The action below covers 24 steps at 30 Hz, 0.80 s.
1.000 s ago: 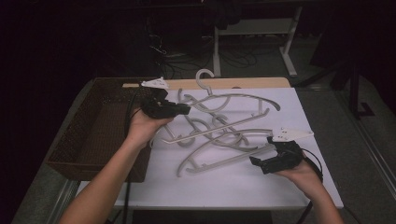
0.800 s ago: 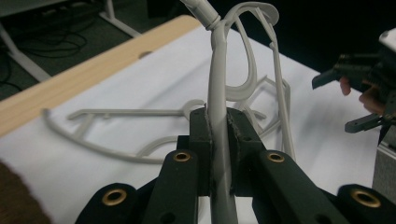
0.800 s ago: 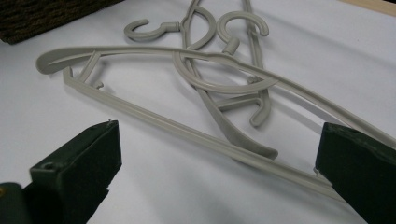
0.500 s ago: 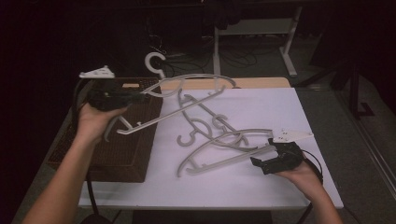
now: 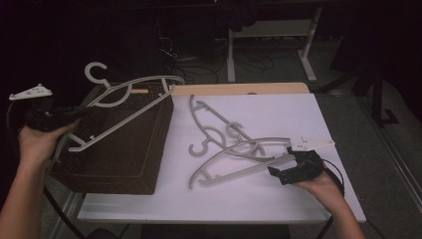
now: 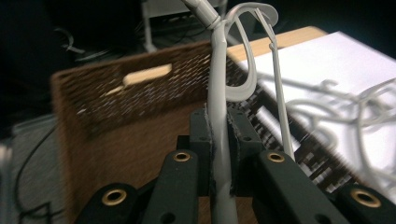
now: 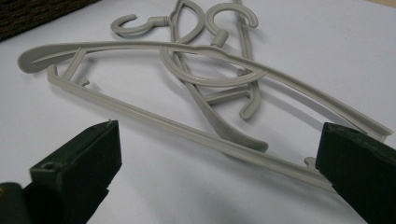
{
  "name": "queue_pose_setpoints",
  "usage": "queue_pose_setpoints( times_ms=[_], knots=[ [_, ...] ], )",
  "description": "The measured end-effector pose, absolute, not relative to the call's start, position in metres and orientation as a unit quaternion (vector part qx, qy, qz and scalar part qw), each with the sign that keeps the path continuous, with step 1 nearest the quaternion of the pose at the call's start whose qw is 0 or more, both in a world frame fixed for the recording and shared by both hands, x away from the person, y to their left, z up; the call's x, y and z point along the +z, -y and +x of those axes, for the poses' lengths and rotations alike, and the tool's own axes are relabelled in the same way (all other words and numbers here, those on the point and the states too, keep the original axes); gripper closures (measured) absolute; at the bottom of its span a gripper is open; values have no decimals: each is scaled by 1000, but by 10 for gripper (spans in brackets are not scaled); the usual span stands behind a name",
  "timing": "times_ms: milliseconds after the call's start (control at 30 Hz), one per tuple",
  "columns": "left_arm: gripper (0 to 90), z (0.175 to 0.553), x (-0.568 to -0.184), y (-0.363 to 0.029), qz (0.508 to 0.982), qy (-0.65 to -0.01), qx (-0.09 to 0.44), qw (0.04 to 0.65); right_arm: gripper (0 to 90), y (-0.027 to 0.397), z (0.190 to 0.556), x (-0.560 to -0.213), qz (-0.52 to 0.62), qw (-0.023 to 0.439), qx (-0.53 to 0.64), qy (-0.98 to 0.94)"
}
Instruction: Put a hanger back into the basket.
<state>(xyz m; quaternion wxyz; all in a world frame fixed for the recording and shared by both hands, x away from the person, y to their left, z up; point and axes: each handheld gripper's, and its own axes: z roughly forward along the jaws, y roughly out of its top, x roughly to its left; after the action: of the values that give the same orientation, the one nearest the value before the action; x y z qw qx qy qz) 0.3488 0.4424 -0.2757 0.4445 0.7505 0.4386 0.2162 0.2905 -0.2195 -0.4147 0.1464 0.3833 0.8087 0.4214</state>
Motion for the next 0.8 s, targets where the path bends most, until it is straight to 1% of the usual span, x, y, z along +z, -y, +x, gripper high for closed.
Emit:
queue_pose_setpoints(
  times_ms=[200,467,667,700,767,800],
  knots=[
    [824,342,-285,-469,739,-464,237,426,1,220,291,-415,386,146,421,-808],
    [823,351,-301,-472,737,-480,251,404,1,220,292,-416,385,146,420,-809],
    [817,361,-319,-461,752,-482,236,383,1,221,292,-416,387,145,420,-808],
    [812,363,-323,-459,756,-482,225,382,1,221,292,-416,387,145,419,-808],
    [793,367,-331,-456,764,-480,206,379,1,221,292,-416,388,145,420,-808],
    [769,366,-333,-454,763,-478,212,379,1,222,292,-416,388,145,420,-807]
  ],
)
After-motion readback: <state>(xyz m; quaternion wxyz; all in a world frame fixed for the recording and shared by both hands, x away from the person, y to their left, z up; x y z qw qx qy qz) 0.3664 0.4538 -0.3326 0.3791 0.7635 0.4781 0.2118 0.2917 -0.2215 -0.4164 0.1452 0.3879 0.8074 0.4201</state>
